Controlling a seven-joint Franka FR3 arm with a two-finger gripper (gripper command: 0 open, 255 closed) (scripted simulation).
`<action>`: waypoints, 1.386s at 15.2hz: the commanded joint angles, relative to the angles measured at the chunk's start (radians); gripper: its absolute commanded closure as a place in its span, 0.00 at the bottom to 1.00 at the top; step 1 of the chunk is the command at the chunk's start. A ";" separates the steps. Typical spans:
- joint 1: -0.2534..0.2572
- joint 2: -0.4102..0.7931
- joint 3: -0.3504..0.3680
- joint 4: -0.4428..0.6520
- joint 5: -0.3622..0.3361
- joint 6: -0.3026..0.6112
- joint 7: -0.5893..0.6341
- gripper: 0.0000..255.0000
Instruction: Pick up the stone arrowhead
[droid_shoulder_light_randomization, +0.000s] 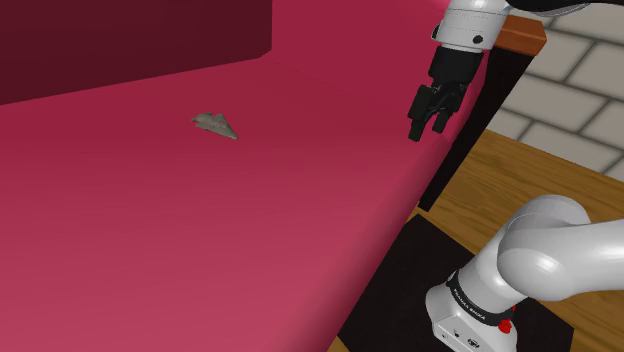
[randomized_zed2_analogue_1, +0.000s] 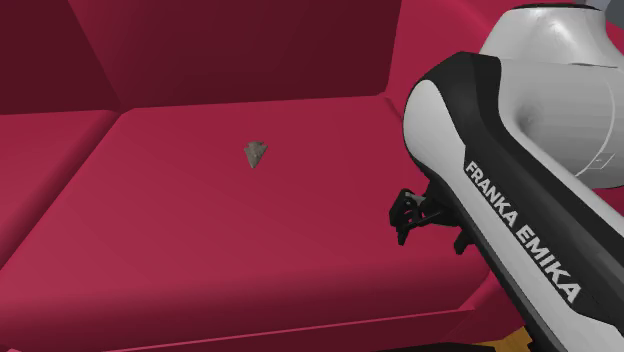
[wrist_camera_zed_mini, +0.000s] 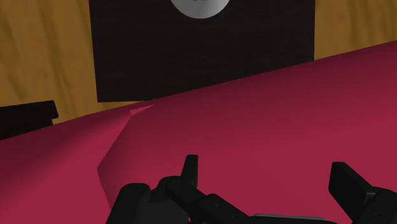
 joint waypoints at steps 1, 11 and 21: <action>0.000 0.000 0.000 0.000 0.000 0.000 0.000 0.00; 0.046 0.235 0.187 0.198 0.111 0.093 0.199 0.00; 0.065 0.536 0.364 0.503 0.097 0.146 0.415 0.00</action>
